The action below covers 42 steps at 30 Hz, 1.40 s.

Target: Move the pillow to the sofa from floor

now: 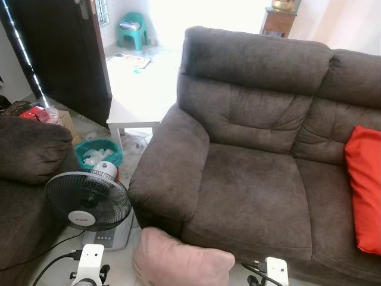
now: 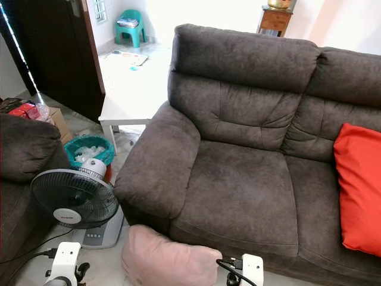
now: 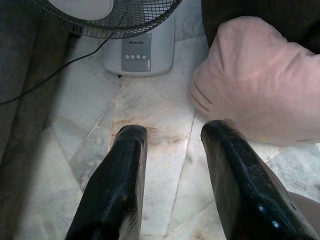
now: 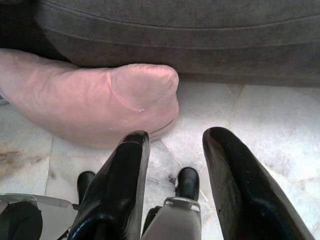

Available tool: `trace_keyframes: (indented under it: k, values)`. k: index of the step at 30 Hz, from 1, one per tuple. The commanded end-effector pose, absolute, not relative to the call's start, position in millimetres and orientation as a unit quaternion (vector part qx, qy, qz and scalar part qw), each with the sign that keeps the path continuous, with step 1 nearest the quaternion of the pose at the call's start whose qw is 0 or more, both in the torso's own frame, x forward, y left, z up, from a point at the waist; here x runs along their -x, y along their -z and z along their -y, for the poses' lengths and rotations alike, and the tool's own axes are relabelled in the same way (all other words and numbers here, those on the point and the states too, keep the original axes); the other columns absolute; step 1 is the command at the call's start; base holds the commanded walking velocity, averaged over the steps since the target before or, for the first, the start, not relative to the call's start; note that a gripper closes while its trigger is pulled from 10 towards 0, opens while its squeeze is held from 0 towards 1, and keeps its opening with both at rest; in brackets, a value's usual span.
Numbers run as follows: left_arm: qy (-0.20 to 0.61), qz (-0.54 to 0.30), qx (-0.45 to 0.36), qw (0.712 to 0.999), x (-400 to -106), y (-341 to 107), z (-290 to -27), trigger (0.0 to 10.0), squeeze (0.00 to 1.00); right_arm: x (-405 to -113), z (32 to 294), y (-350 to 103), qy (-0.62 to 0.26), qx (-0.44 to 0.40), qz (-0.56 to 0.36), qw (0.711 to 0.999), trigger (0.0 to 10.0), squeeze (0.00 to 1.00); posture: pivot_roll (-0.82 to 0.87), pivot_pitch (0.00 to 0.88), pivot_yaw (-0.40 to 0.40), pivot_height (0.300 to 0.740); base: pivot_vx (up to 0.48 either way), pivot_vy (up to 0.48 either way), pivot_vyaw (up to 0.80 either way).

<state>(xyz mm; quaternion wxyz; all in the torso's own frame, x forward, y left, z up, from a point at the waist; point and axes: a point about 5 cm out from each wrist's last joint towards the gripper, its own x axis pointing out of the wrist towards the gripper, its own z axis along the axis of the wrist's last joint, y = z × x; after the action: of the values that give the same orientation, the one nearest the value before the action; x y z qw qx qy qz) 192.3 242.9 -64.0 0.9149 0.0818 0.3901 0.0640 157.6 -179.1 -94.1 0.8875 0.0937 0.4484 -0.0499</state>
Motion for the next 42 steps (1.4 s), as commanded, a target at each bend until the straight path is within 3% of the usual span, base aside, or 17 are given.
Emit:
trace_keyframes:
  k: [1,42]
  values:
    - [-0.066,-0.394,-0.081,0.913,-190.9,65.2,-242.4,10.0,0.00,-157.2,182.4,94.0,0.056,-0.092,-0.448,0.887,10.0,0.00,0.12,0.004,-0.073,0.740,0.000,0.292,0.00]
    - [-0.058,-0.390,-0.091,0.914,-191.5,64.7,-241.6,10.0,0.00,-156.7,182.9,94.1,0.054,-0.091,-0.448,0.888,10.0,0.00,0.13,0.000,-0.075,0.740,0.000,0.293,0.00]
